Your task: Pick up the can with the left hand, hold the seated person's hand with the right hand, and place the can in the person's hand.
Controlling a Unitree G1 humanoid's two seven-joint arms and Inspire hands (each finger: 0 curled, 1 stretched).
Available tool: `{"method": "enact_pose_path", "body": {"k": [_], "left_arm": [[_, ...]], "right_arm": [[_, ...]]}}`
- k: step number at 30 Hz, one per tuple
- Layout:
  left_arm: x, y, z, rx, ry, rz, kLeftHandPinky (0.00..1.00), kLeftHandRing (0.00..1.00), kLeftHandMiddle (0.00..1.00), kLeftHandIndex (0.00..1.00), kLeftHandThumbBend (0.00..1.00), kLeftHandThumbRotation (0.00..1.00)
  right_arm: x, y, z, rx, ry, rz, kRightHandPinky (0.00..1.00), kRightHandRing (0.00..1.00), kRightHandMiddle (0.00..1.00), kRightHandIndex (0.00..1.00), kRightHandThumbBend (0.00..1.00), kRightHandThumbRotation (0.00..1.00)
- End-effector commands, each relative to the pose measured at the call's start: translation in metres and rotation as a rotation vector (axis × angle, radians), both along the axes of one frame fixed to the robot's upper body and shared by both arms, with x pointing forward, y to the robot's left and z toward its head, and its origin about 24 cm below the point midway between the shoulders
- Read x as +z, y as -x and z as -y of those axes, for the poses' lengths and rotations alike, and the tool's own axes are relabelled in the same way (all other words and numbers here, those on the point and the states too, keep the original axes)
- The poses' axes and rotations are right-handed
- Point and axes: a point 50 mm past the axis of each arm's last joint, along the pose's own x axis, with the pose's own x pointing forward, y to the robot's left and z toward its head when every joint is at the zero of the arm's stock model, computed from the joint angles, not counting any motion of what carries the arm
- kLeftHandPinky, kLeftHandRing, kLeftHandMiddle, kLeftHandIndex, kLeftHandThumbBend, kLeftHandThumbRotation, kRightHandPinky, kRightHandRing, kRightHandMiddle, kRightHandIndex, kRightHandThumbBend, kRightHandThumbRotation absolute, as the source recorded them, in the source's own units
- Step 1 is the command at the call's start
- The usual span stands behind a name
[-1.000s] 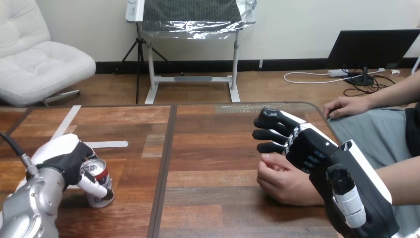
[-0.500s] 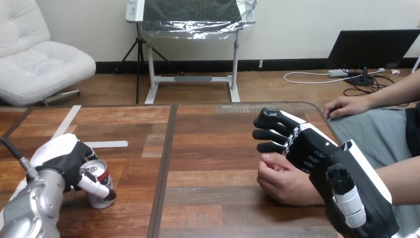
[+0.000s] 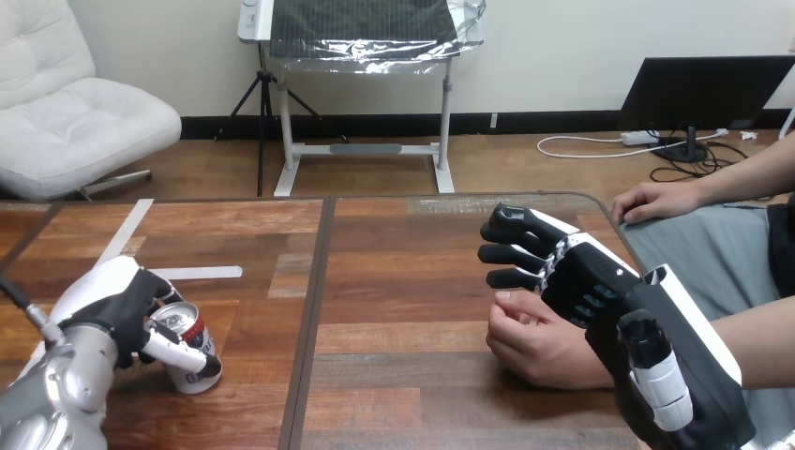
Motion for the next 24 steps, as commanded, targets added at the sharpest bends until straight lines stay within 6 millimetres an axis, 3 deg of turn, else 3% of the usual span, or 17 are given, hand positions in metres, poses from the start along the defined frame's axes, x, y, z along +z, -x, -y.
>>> {"method": "enact_pose_path", "body": {"k": [1,24], "left_arm": [[0.028,-0.01,0.002,-0.007,0.013,0.129,0.31,0.41,0.49,0.5,0.7,0.0],[0.037,-0.011,0.005,-0.029,0.036,0.15,0.29,0.38,0.47,0.51,0.69,0.0]], "right_arm": [[0.019,-0.01,-0.002,0.012,0.016,0.094,0.78,0.84,0.86,0.86,0.84,0.97],[0.019,-0.023,0.002,0.0,0.147,0.094,0.8,0.85,0.87,0.88,0.88,0.95]]}}
